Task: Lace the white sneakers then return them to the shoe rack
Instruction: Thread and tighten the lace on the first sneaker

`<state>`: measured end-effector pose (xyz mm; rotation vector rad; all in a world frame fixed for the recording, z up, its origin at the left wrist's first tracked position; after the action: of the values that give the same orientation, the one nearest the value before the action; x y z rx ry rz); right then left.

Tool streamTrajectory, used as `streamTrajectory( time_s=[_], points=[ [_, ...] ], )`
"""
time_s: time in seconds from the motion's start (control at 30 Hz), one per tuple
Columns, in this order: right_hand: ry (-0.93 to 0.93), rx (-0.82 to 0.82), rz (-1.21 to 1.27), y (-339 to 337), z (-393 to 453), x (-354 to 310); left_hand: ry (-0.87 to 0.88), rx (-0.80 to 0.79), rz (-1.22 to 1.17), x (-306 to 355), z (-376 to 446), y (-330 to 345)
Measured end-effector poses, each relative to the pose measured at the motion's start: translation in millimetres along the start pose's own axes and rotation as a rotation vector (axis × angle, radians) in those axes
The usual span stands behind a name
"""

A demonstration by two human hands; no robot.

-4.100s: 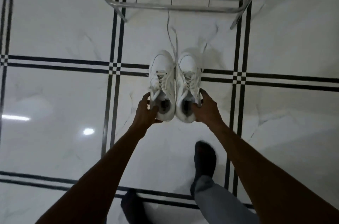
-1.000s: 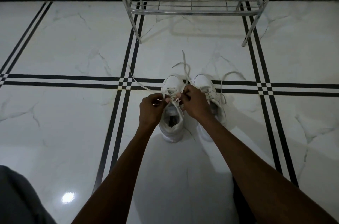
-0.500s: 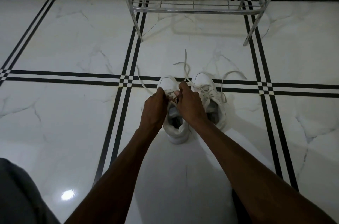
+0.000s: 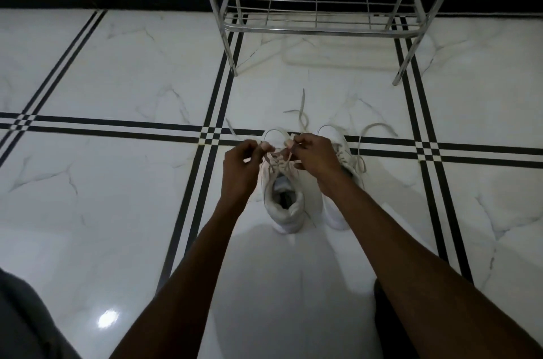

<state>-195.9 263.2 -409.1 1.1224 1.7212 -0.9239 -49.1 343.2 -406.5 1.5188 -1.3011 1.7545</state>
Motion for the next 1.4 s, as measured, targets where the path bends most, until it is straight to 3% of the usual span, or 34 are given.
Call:
streamTrajectory(
  time_s=[0.07,0.17,0.23,0.43,0.6,0.93,1.23,1.4],
  points=[
    [-0.098,-0.076,-0.128,3,-1,-11,0.057,-0.015,-0.035,16,6,-8],
    [-0.164,-0.462,-0.35,17,-10,-28,0.103,-0.089,-0.018,28,15,-15],
    [-0.189,-0.557,-0.444,18,-11,-39,0.108,-0.167,-0.026,25,17,-16],
    [-0.283,-0.389,-0.621,-1,-1,-50,0.02,-0.283,-0.05,5,9,-9],
    [-0.332,-0.348,-0.648,-6,-1,-58,0.014,-0.36,-0.088,1,10,-1],
    [-0.505,0.026,-0.648,-8,3,-46,-0.047,-0.173,-0.064,-5,11,7],
    [-0.416,-0.076,-0.443,-7,6,-46,0.179,-0.122,0.308,5,17,3],
    [-0.37,-0.122,-0.383,-5,5,-43,0.169,-0.142,0.476,3,20,8]
  ],
)
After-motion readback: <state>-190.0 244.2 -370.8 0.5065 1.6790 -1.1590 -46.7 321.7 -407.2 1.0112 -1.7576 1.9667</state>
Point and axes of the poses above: each hand's wrist, its own z-axis towards the middle knuckle, its own y-axis out of the palm, x = y × z, the point moved 3 cm from there along z, towards the middle knuckle, and after that the axes turned 3 degrees about z, right-handed, at the moved point
